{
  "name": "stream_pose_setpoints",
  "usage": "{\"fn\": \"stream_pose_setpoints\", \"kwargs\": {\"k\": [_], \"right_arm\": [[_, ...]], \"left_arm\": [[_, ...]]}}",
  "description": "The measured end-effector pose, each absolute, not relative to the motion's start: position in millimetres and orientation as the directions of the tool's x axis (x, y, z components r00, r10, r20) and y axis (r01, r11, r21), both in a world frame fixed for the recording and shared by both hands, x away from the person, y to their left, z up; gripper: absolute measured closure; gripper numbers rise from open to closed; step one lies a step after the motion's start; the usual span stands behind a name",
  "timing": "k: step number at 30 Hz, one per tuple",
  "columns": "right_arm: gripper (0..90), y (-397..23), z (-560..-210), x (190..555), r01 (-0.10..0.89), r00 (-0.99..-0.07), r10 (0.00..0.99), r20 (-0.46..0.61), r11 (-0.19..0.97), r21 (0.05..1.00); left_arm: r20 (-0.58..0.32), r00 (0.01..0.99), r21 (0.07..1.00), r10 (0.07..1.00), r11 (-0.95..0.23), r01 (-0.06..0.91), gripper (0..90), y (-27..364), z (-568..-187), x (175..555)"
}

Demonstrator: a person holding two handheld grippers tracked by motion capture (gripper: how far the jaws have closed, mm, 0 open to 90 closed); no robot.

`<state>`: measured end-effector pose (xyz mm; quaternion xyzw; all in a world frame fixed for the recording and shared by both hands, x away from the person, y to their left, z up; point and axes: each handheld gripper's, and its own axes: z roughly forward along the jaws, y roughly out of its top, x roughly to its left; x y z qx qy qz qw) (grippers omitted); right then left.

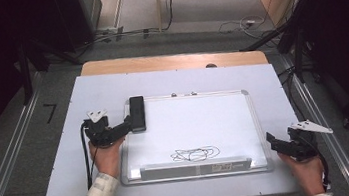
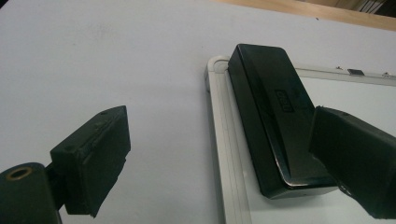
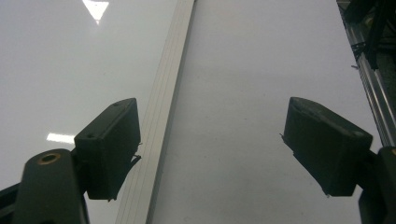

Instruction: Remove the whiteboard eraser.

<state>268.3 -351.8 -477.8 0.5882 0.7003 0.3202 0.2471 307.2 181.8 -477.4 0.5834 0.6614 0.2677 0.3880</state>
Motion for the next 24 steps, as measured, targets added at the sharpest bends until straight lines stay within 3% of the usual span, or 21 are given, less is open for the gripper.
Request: {"fn": "stream_pose_setpoints", "kwargs": {"k": [24], "right_arm": [[17.4,-352,-478,268,0.666,-0.192,0.981,0.035,0.104,0.739]], "left_arm": [[-0.182,0.008,0.805,0.983,0.145,0.575,6.0,155,-475,330]]}}
